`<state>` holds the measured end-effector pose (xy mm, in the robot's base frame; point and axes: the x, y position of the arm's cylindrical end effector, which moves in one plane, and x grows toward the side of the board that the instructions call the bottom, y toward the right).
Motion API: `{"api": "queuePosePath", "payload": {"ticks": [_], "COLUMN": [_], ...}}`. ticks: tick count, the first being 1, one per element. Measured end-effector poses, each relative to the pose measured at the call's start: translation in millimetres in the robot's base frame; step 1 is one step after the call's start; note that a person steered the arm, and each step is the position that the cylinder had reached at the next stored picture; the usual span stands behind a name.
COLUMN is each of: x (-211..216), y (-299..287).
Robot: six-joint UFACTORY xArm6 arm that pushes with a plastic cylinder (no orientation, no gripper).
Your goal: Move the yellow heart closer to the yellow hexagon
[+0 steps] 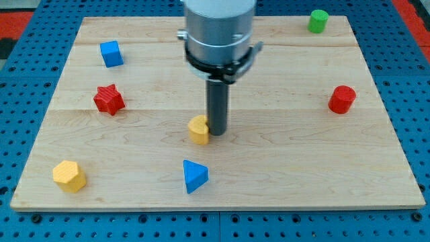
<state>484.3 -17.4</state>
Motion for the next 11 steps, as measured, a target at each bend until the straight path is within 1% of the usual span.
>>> {"api": "queuePosePath", "payload": {"ticks": [2,3,4,5,6,7,8,10,11], "x": [0.0,-13.9,-28.8,-13.9,3.6,2.6,-0.5,48.7,58.9], "y": [-95.7,-89.1,-104.6,-135.1,-137.3,-129.4,-105.0,-123.5,-145.2]}}
